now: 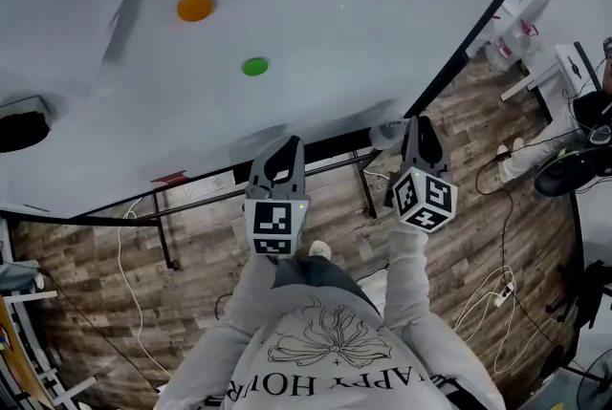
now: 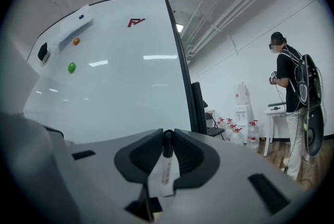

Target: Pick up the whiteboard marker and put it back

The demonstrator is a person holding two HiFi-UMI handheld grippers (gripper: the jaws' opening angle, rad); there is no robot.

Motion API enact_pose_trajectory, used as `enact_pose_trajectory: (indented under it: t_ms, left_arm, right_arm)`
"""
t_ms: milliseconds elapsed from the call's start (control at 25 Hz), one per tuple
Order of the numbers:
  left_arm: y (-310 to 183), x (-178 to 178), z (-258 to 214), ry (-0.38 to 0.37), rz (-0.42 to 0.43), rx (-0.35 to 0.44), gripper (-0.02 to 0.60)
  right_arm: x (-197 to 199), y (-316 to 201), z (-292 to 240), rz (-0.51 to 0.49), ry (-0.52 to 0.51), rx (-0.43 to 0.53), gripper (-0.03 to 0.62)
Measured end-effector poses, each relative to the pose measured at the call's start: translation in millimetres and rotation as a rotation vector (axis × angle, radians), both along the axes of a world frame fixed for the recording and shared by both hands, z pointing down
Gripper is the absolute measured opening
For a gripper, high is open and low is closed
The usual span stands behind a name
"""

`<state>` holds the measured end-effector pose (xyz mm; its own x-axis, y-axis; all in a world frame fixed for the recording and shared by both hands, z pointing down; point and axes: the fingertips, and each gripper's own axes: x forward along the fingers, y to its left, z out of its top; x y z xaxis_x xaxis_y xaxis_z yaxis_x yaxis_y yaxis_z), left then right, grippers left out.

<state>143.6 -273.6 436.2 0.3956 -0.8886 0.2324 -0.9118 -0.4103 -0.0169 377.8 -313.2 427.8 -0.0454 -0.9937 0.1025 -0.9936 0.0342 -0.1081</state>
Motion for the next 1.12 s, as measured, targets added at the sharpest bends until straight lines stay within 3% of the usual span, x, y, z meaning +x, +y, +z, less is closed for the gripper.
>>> enact_pose_trajectory:
  t_ms: [320, 600, 920, 1120]
  left_arm:
    - [8, -9, -18, 0.014, 0.014, 0.038, 0.009]
    - [13, -24, -26, 0.027, 0.005, 0.049, 0.009]
    - [22, -53, -15, 0.033, -0.029, 0.020, 0.009]
    - [31, -77, -4, 0.034, -0.075, -0.005, 0.009]
  right_arm:
    - [-19, 10, -33, -0.016, 0.028, 0.050, 0.063]
    - [-54, 13, -33, -0.063, 0.047, 0.036, 0.063]
    - [-110, 9, 5, -0.164, 0.189, -0.061, 0.063]
    - [-148, 11, 40, -0.248, 0.345, -0.131, 0.063]
